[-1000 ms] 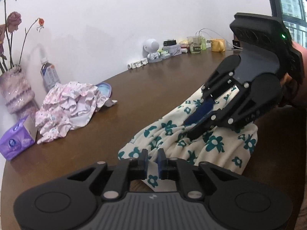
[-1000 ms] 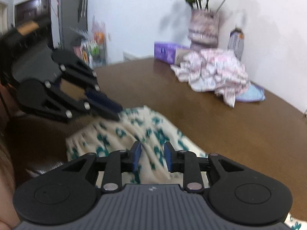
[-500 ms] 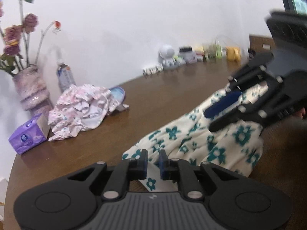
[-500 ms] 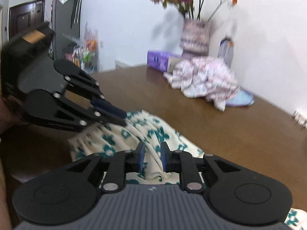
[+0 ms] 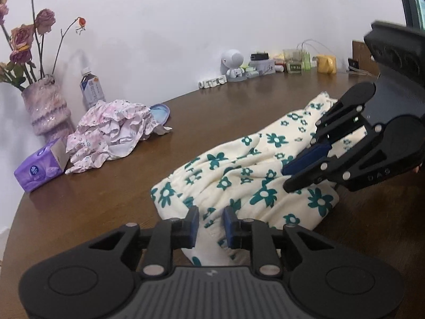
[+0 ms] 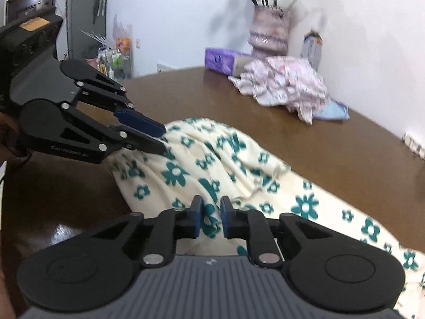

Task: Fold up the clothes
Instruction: 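Lay the strip end down and open both tools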

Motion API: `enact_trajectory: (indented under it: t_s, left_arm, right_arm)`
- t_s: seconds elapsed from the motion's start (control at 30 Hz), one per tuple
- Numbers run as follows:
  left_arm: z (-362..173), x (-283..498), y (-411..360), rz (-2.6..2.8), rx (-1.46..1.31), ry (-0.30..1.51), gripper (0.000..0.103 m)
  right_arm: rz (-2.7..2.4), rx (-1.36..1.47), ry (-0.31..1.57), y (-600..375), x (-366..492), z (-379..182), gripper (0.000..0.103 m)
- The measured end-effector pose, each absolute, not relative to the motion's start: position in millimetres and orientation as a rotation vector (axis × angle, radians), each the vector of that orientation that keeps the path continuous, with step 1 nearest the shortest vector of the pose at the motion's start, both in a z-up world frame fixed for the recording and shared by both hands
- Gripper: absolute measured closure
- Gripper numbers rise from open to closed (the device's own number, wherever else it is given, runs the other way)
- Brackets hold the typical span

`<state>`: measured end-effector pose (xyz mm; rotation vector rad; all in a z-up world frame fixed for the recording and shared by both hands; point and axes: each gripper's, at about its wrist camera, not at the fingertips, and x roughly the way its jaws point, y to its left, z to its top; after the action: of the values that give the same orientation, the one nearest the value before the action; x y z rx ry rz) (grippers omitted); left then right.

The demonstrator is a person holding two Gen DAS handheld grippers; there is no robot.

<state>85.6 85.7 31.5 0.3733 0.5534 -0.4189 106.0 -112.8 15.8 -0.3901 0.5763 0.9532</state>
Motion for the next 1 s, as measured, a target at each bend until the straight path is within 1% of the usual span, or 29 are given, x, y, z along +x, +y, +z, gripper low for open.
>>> enact_trajectory:
  t_s: [0.27, 0.33, 0.4, 0.43, 0.47, 0.5, 0.53, 0.57, 0.67, 0.7, 0.73, 0.8, 0.87, 1.0]
  left_arm:
    - [29.5, 84.2, 84.0, -0.407, 0.377, 0.546, 0.084]
    - [33.0, 81.1, 84.7, -0.387, 0.366, 0.534, 0.082]
    - [38.1, 74.9, 87.5, -0.362, 0.332, 0.515, 0.08]
    - [40.6, 71.1, 89.0, -0.352, 0.316, 0.505, 0.075]
    - [42.8, 67.0, 90.2, -0.343, 0.305, 0.498, 0.07]
    - [44.9, 63.0, 91.5, -0.334, 0.295, 0.491, 0.068]
    - [47.1, 58.9, 92.7, -0.325, 0.284, 0.483, 0.066]
    - [49.0, 54.7, 93.4, -0.318, 0.28, 0.477, 0.064]
    - [53.5, 44.7, 93.6, -0.301, 0.286, 0.464, 0.057]
    - [55.1, 41.6, 93.8, -0.294, 0.287, 0.458, 0.055]
    - [56.5, 38.9, 94.2, -0.288, 0.286, 0.453, 0.052]
    - [59.0, 33.8, 94.9, -0.28, 0.285, 0.444, 0.051]
    - [60.7, 29.4, 95.7, -0.281, 0.282, 0.439, 0.047]
    - [57.2, 23.7, 94.0, -0.285, 0.286, 0.46, 0.044]
  right_arm:
    - [0.941, -0.372, 0.558, -117.4, 103.0, 9.8, 0.089]
    - [0.938, -0.368, 0.55, -118.2, 101.7, 9.1, 0.087]
    - [0.925, -0.359, 0.536, -119.6, 99.8, 11.4, 0.082]
    - [0.915, -0.348, 0.522, -122.0, 97.0, 14.3, 0.081]
    - [0.912, -0.336, 0.51, -125.9, 93.3, 17.4, 0.077]
    - [0.908, -0.325, 0.498, -129.8, 89.7, 20.4, 0.071]
    - [0.905, -0.313, 0.486, -133.8, 86.0, 23.4, 0.069]
    - [0.901, -0.305, 0.476, -137.4, 82.4, 25.9, 0.067]
    - [0.908, -0.319, 0.479, -143.5, 72.9, 26.6, 0.065]
    - [0.908, -0.319, 0.48, -145.4, 70.8, 26.9, 0.061]
    - [0.904, -0.32, 0.48, -146.3, 69.0, 26.8, 0.06]
    - [0.902, -0.323, 0.479, -147.7, 65.8, 27.4, 0.059]
    - [0.903, -0.324, 0.472, -148.7, 63.1, 28.8, 0.059]
    - [0.891, -0.318, 0.462, -154.3, 61.8, 30.2, 0.059]
